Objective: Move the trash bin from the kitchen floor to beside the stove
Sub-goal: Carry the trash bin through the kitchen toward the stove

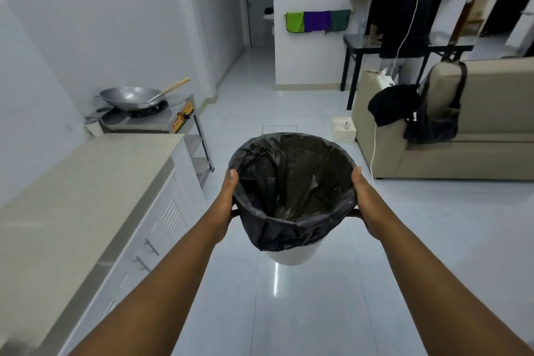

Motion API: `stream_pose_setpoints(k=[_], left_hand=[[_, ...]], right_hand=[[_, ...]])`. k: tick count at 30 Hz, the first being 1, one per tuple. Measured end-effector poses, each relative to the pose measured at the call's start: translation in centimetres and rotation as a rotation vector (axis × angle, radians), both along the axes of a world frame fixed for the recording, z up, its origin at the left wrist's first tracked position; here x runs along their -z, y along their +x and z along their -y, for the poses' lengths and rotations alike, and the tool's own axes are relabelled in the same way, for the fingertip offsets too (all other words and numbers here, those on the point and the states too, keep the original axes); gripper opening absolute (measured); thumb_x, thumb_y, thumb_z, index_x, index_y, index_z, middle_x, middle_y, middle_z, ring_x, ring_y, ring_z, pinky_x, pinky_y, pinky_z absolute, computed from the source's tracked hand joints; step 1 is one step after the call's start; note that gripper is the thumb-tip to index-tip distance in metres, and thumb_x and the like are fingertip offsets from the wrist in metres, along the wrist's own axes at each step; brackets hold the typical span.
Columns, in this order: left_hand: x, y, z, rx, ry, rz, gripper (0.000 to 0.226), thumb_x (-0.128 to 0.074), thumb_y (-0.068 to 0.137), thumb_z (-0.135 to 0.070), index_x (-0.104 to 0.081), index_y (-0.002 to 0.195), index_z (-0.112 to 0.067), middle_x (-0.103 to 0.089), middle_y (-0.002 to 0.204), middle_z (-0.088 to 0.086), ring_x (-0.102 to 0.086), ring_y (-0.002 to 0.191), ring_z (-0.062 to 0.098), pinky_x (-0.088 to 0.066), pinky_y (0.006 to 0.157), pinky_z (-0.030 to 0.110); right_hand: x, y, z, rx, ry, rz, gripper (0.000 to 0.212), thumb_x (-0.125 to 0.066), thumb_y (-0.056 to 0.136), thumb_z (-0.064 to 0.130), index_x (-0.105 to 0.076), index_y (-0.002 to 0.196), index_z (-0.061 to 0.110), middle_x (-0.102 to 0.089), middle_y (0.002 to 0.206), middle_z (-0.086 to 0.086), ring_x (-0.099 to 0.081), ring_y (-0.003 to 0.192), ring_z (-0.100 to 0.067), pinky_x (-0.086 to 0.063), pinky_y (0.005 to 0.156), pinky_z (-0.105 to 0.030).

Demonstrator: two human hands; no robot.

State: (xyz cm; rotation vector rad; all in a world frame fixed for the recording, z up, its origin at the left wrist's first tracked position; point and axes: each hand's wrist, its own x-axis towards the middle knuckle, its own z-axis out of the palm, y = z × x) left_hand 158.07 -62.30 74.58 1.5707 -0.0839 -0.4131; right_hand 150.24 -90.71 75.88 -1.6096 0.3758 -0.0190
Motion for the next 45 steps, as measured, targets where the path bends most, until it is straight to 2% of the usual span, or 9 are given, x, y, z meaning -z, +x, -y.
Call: stream_pose_setpoints(k=[3,11,15,23,32,36,39,43,45], left_hand=[[-0.1,4.3,2.1,-0.024,-0.010,0.003,0.091,-0.029,0.077,-0.088,-0.033,0.153,-0.038,-0.044,0.156,0.002,-0.040,0.142,0.028,-0.034,0.116,0.051],[1.3,18.1,5.9,-0.036,-0.034,-0.025,0.105,-0.030,0.068,-0.094,-0.035,0.153,-0.033,-0.044,0.155,0.004,-0.039,0.143,0.029,-0.035,0.114,0.047],[1.3,24.9,7.1,-0.019,-0.060,-0.011,0.103,-0.030,0.068,-0.094,-0.040,0.150,-0.035,-0.050,0.151,0.003,-0.043,0.139,0.027,-0.037,0.114,0.048],[0.7,43.3,10.3,0.059,-0.065,-0.048,0.100,-0.028,0.070,-0.093,-0.040,0.150,-0.034,-0.052,0.150,0.002,-0.045,0.138,0.025,-0.035,0.116,0.050],[1.0,59.5,15.3,0.075,-0.047,-0.035,0.098,-0.029,0.070,-0.093,-0.042,0.149,-0.036,-0.053,0.149,0.000,-0.046,0.138,0.024,-0.036,0.115,0.052],[1.4,66.6,18.4,0.047,-0.027,-0.023,0.104,-0.031,0.065,-0.096,-0.039,0.151,-0.037,-0.051,0.150,0.001,-0.046,0.138,0.024,-0.036,0.115,0.051],[1.2,71.7,20.9,0.005,-0.028,-0.023,0.099,-0.029,0.069,-0.093,-0.039,0.151,-0.037,-0.051,0.150,0.000,-0.046,0.137,0.023,-0.037,0.115,0.047],[0.7,77.9,24.0,-0.074,-0.022,-0.034,0.094,-0.023,0.073,-0.086,-0.037,0.152,-0.036,-0.048,0.153,0.002,-0.042,0.141,0.026,-0.034,0.115,0.047],[0.6,81.1,25.3,-0.106,-0.025,-0.037,0.094,-0.023,0.073,-0.087,-0.036,0.152,-0.037,-0.046,0.154,0.002,-0.040,0.142,0.027,-0.034,0.116,0.047]], right_hand=[[-0.6,4.6,2.1,-0.013,-0.008,0.006,0.083,-0.023,0.078,0.078,-0.031,0.148,0.033,-0.044,0.150,-0.008,-0.050,0.129,-0.031,-0.050,0.098,-0.049],[0.3,19.5,6.3,-0.033,-0.030,-0.018,0.080,-0.022,0.081,0.077,-0.032,0.148,0.034,-0.046,0.149,-0.008,-0.053,0.127,-0.030,-0.053,0.094,-0.046],[0.5,26.0,7.3,-0.033,-0.039,-0.014,0.086,-0.025,0.075,0.081,-0.035,0.147,0.034,-0.049,0.147,-0.008,-0.055,0.124,-0.028,-0.052,0.096,-0.050],[0.0,42.0,9.9,0.070,-0.014,-0.015,0.068,-0.022,0.091,0.067,-0.033,0.147,0.032,-0.047,0.148,-0.008,-0.053,0.126,-0.029,-0.052,0.090,-0.042],[0.2,58.1,14.6,0.093,0.010,-0.051,0.080,-0.023,0.082,0.074,-0.033,0.148,0.029,-0.046,0.149,-0.010,-0.052,0.128,-0.031,-0.049,0.100,-0.050],[1.1,66.0,17.9,0.093,0.029,-0.025,0.063,-0.022,0.091,0.066,-0.035,0.143,0.034,-0.046,0.148,-0.008,-0.051,0.129,-0.031,-0.047,0.101,-0.051],[0.8,72.2,20.2,0.098,0.050,-0.017,0.042,-0.024,0.096,0.059,-0.040,0.128,0.036,-0.048,0.143,-0.007,-0.052,0.124,-0.030,-0.046,0.102,-0.052],[0.1,79.8,23.1,0.073,0.042,-0.031,0.039,-0.026,0.097,0.056,-0.044,0.126,0.035,-0.049,0.141,-0.009,-0.052,0.122,-0.029,-0.046,0.102,-0.051],[0.0,83.6,24.6,0.057,0.038,-0.026,0.045,-0.027,0.097,0.055,-0.043,0.133,0.032,-0.048,0.144,-0.010,-0.050,0.127,-0.032,-0.045,0.104,-0.052]])
